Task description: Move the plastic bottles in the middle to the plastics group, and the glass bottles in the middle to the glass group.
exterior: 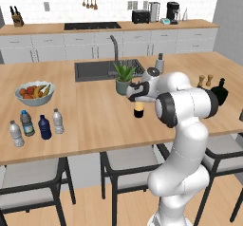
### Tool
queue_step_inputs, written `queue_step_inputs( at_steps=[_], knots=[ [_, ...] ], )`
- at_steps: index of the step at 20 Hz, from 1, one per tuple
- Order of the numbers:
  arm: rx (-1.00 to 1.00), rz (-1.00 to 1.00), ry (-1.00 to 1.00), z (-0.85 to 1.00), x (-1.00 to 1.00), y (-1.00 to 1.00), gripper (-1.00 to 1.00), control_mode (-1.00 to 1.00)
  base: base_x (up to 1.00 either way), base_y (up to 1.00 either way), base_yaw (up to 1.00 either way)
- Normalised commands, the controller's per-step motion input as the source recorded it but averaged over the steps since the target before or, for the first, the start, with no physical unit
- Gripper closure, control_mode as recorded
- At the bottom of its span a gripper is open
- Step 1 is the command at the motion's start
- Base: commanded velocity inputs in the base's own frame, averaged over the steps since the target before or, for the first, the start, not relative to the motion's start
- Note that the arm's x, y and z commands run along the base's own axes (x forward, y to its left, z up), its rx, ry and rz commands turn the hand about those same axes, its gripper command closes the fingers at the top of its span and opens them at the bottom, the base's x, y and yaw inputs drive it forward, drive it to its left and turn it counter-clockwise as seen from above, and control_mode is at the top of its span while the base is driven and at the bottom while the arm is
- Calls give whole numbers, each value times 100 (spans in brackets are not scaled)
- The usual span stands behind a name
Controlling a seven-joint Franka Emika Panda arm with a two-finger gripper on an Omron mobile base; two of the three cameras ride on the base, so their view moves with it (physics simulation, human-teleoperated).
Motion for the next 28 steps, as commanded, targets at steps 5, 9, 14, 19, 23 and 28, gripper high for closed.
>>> queue_step_inputs(
  at_steps=[5,9,14,19,23,28],
  knots=[
    [0,0,0,0,0,0,100,-100,0,0,0],
    [0,0,0,0,0,0,100,-100,0,0,0],
    [0,-1,-2,14,-21,-4,100,-100,0,0,0],
    [0,-10,0,70,-35,-25,100,-100,0,0,0],
    [5,-17,0,45,-44,-62,100,-100,0,0,0],
    [5,-22,0,21,-47,-81,100,-100,0,0,0]
  ],
)
